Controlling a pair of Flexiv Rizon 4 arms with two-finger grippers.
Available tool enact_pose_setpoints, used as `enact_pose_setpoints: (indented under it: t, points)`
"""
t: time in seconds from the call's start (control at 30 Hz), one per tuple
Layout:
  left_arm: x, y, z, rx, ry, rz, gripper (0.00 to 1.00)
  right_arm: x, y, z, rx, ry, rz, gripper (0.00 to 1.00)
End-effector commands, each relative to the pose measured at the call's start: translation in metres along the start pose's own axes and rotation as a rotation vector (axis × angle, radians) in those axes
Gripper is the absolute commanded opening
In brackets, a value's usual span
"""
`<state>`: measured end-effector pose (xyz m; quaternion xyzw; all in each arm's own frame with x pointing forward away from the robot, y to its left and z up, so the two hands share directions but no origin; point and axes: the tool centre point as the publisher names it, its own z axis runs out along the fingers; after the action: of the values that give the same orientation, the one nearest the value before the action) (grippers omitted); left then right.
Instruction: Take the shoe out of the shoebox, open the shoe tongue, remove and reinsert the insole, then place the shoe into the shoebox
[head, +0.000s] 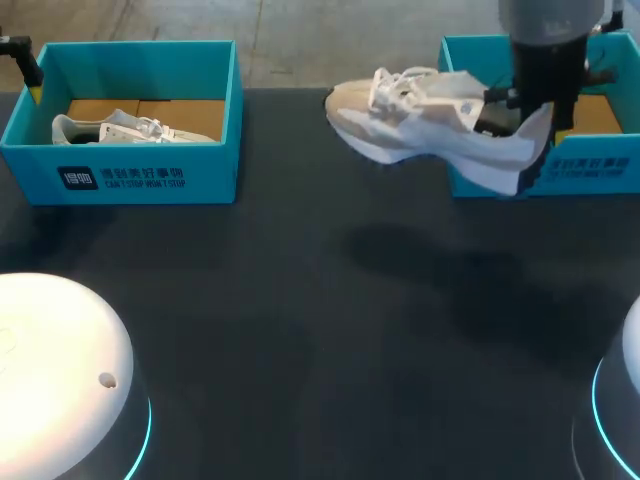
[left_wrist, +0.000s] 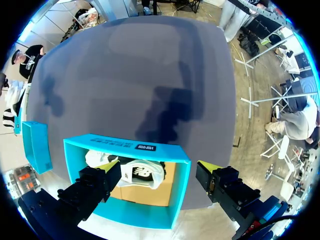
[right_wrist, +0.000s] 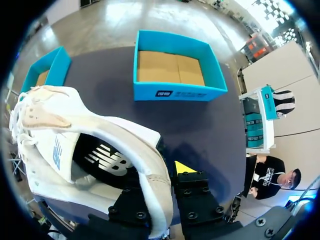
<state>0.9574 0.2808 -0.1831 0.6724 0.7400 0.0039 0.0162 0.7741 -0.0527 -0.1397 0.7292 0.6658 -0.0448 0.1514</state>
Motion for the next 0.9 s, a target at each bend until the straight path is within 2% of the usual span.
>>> enact_pose_setpoints:
  t: [0.03, 0.5, 0.73, 0.9]
  points:
    - [0.000, -0.001, 0.000, -0.002, 0.001, 0.000, 1.00, 0.001, -0.001, 0.004, -0.016, 0.002, 0.002, 0.00]
    - [0.000, -0.001, 0.000, -0.002, 0.001, 0.000, 1.00, 0.001, -0.001, 0.004, -0.016, 0.002, 0.002, 0.00]
    - [0.000, -0.001, 0.000, -0.002, 0.001, 0.000, 1.00, 0.060, -0.024, 0.025, 0.029, 0.029, -0.084, 0.00]
    - [0.000, -0.001, 0.000, -0.002, 0.001, 0.000, 1.00, 0.085, -0.042, 0.031, 0.041, 0.021, -0.107, 0.00]
